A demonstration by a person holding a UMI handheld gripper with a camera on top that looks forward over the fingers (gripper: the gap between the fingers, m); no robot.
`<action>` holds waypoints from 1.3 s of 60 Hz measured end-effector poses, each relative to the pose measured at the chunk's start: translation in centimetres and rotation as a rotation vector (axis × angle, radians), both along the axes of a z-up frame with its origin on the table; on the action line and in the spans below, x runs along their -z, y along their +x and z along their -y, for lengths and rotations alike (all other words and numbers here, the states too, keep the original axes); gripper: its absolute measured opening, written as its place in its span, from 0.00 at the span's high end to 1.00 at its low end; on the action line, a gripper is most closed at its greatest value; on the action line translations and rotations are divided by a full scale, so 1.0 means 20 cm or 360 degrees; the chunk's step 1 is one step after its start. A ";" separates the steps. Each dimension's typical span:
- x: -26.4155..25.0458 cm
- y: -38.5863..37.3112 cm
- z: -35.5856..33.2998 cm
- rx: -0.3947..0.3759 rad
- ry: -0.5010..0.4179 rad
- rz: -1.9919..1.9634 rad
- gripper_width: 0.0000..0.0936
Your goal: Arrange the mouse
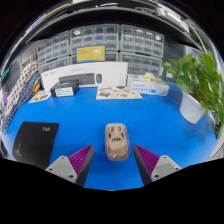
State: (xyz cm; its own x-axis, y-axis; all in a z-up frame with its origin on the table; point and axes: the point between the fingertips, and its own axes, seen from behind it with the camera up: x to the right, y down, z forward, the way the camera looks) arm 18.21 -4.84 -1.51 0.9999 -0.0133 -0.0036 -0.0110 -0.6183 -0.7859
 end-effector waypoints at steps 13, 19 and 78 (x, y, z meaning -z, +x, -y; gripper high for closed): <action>0.01 0.01 -0.23 0.0000 -0.0057 -0.0033 0.47; 0.02 0.01 -0.24 -0.0050 -0.0078 -0.0005 0.50; -0.76 -1.31 -0.08 -0.0082 0.0112 -0.0036 0.68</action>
